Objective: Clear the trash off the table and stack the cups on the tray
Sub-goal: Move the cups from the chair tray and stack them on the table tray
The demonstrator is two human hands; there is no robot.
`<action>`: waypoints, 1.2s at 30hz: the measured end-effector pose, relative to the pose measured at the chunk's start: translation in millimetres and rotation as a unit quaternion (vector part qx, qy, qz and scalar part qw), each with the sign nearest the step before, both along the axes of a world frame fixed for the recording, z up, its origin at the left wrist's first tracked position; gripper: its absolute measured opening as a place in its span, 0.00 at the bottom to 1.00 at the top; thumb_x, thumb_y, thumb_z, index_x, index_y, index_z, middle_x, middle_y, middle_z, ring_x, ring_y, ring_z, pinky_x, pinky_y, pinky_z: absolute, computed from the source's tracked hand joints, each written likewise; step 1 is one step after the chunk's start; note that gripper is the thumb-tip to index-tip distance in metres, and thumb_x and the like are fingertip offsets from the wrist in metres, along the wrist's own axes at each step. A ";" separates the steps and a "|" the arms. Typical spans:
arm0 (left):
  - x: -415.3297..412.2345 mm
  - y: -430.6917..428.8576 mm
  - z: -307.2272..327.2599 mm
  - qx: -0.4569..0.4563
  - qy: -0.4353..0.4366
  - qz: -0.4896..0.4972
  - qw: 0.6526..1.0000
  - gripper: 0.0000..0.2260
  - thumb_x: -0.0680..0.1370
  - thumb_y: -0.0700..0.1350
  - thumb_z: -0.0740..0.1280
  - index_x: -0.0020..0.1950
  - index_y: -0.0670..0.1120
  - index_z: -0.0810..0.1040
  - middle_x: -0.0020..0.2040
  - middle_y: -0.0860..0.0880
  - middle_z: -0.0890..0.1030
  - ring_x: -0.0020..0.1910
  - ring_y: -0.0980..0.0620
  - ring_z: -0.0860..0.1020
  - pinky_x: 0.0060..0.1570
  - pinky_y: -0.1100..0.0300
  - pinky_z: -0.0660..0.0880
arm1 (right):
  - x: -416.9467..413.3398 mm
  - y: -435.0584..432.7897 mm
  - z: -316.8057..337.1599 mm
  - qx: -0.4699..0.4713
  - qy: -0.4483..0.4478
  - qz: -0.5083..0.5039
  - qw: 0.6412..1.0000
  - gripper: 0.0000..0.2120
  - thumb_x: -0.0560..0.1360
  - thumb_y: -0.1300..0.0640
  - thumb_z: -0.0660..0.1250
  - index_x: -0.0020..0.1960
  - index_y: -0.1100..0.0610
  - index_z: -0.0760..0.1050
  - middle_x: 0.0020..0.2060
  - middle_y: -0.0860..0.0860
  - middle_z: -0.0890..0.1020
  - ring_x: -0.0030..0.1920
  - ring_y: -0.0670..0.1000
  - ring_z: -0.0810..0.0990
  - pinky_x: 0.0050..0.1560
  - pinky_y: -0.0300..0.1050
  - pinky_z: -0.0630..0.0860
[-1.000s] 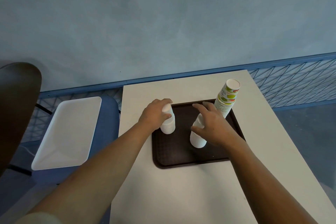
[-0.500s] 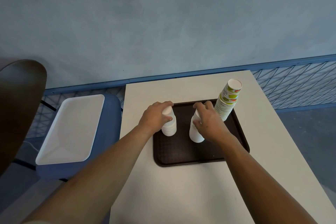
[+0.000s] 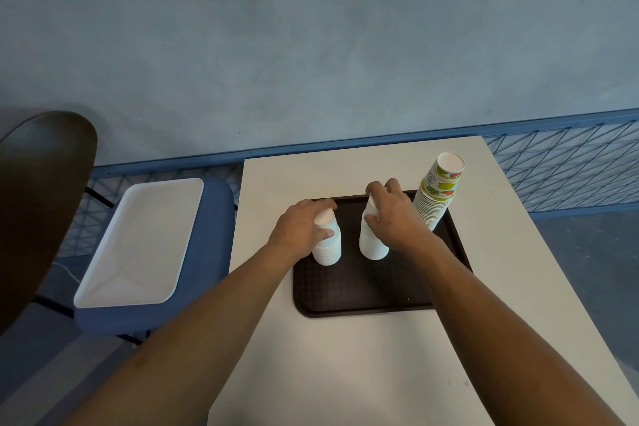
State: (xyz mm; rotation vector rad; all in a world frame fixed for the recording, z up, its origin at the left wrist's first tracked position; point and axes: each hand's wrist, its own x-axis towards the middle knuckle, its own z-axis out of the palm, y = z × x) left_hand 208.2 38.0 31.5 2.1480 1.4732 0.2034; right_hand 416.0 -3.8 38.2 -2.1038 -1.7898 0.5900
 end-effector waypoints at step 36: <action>100.7 -12.1 42.3 0.047 0.019 -0.124 0.991 0.23 0.81 0.49 0.70 0.75 0.61 0.73 0.78 0.54 0.69 0.74 0.48 0.69 0.69 0.49 0.70 | 121.5 10.8 12.1 0.031 0.030 -0.137 0.990 0.33 0.76 0.52 0.70 0.78 0.47 0.60 0.69 0.59 0.69 0.64 0.66 0.74 0.59 0.62 0.77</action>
